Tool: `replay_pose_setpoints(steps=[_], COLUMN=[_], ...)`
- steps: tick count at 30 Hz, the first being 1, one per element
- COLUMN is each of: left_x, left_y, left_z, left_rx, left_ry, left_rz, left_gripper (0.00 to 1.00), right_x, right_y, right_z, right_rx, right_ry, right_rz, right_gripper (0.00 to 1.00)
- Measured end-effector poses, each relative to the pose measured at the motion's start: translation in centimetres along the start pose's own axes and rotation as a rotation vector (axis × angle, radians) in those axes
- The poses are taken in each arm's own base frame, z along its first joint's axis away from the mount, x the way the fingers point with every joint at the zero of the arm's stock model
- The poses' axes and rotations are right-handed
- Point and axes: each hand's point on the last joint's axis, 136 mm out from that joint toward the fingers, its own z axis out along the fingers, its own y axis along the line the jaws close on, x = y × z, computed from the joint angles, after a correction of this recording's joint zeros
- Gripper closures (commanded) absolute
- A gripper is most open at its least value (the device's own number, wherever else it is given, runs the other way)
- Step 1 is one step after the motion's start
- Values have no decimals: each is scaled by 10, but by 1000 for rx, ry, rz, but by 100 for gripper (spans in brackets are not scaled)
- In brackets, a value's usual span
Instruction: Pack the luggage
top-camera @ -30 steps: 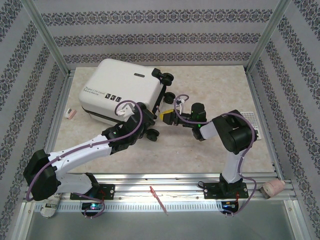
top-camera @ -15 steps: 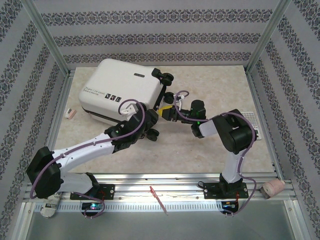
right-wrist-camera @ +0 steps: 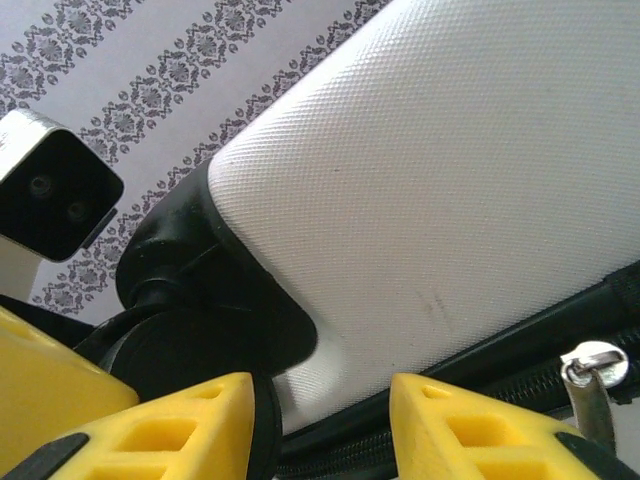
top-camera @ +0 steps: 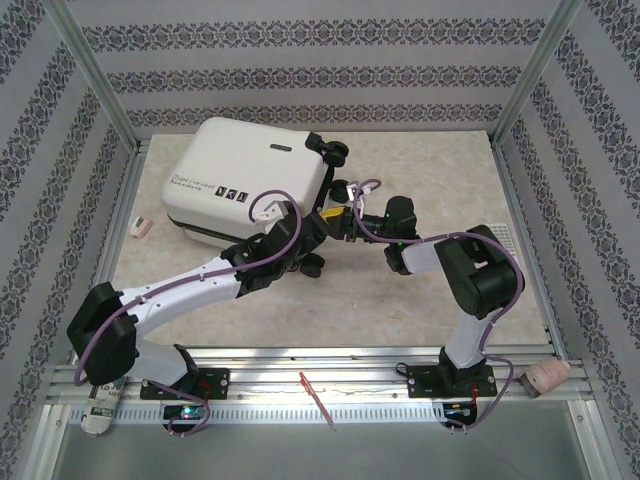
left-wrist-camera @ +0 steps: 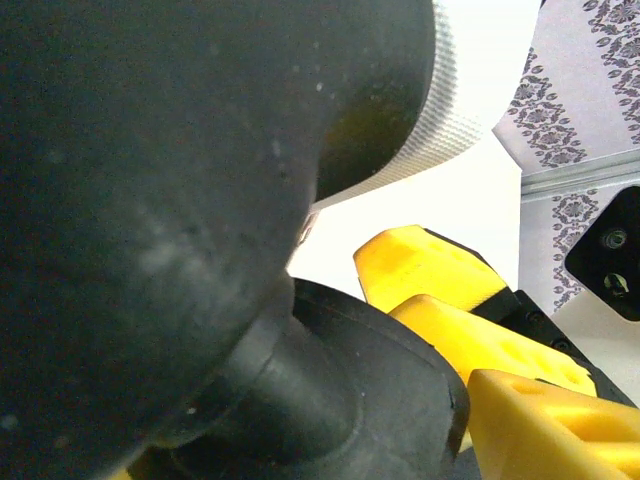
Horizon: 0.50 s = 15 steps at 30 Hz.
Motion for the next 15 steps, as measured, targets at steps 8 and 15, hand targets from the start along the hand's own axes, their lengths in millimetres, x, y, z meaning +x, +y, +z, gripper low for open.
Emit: replay_pose_setpoints(steps=[8,15], left_x=[4,18], left_y=[2,-1], left_z=[-7,-9], left_rx=[21,29], left_ry=[17,53], left_rz=[-25,-28], left_gripper=[23,22], right_x=[-1,-3], right_y=[3,-7], right_z=[1,-9], right_rx=[-12,25], right_ry=[-4,-26], right_rz=[0,52], right_gripper=[53,45])
